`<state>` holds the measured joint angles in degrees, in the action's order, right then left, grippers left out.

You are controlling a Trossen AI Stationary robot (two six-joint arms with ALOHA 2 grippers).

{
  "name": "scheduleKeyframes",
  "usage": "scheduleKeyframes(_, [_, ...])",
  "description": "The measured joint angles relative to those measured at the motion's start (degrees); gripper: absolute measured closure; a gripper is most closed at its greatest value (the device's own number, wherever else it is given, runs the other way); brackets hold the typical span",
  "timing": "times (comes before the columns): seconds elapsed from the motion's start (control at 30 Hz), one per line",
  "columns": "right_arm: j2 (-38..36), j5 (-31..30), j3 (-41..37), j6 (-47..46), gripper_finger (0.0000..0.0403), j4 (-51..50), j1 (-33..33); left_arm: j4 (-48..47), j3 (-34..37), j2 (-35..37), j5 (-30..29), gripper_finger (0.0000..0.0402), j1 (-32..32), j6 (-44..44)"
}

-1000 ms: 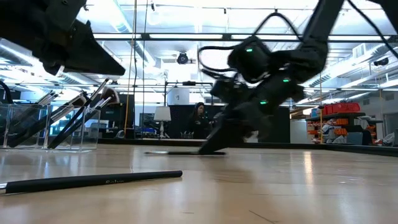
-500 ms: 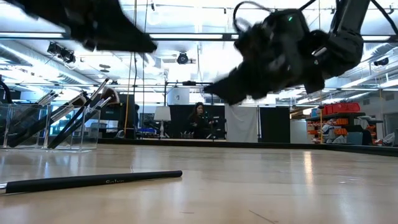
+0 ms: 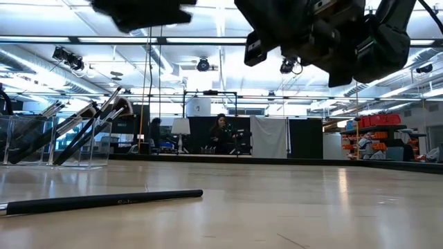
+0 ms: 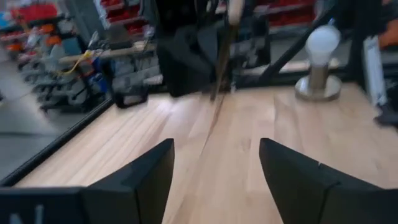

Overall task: Put items in baskets/containers
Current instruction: Put the black eyeshadow brush into the transparent organizer

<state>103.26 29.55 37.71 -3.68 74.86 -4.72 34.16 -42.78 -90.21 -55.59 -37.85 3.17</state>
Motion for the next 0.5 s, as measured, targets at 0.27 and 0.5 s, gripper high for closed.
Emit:
scheduleKeyframes(0.27, [0.02, -0.09, 0.0, -0.37, 0.0397, -0.04, -0.54, 16.58, -0.02, -1.67, 9.08, 0.0189, 2.62, -14.89])
scheduleKeyframes(0.5, [0.0, -0.12, 0.02, -0.35, 0.0397, -0.08, -0.54, 19.25, -0.02, -1.67, 9.89, 0.0235, 3.35, -17.35])
